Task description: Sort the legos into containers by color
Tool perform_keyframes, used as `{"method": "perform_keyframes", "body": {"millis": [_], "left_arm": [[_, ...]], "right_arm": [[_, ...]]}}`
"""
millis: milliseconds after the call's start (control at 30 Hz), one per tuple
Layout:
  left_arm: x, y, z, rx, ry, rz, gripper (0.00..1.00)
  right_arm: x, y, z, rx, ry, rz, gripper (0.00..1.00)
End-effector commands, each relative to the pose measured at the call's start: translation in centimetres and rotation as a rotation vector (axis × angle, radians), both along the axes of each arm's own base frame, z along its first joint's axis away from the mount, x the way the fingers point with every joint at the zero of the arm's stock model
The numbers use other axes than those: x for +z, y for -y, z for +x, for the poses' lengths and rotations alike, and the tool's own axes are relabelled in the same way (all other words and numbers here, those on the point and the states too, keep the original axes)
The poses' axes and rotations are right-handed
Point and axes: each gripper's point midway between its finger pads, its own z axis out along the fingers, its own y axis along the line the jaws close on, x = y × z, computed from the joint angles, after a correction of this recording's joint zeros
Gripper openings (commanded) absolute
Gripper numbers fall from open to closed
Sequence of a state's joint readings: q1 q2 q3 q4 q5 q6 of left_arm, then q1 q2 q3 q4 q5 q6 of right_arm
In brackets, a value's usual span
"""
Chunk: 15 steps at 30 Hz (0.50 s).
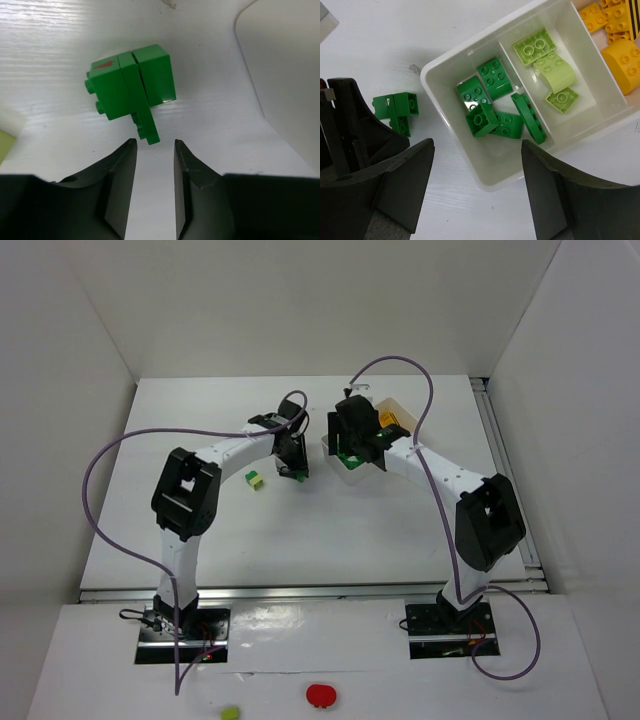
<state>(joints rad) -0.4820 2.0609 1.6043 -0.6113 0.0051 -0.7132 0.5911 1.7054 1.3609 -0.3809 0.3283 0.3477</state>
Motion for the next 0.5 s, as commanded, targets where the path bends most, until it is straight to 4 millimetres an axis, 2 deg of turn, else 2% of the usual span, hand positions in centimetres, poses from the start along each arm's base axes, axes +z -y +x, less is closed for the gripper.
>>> {"method": "perform_keyframes", "body": {"millis": [0,67,100,300,467], "left_arm": [[-0.9,0.0,-0.1,0.008,-0.007,0.025,0.43],[-1.7,-0.2,-0.1,0.012,-0.019,0.041,0.41],[-1.3,0.0,0.3,0.012,-0.008,0.035,0.41],[-1.7,-1.0,1.4,0.047,0.029,0.103,0.41],[-2.3,-1.2,1.4,0.05,0.017,0.119,0.41]], "right_arm": [[2.1,0.1,0.1,-0.008,0.052,0.034,0.77],[2.1,0.1,0.1,-0.008,0.052,0.034,0.77],[2.5,0.0,0.2,-0.008,0.06,0.039,0.77],[2.1,0.1,0.1,-0.008,0.052,0.034,0.77],[2.1,0.1,0.1,-0.008,0.052,0.034,0.77]]}}
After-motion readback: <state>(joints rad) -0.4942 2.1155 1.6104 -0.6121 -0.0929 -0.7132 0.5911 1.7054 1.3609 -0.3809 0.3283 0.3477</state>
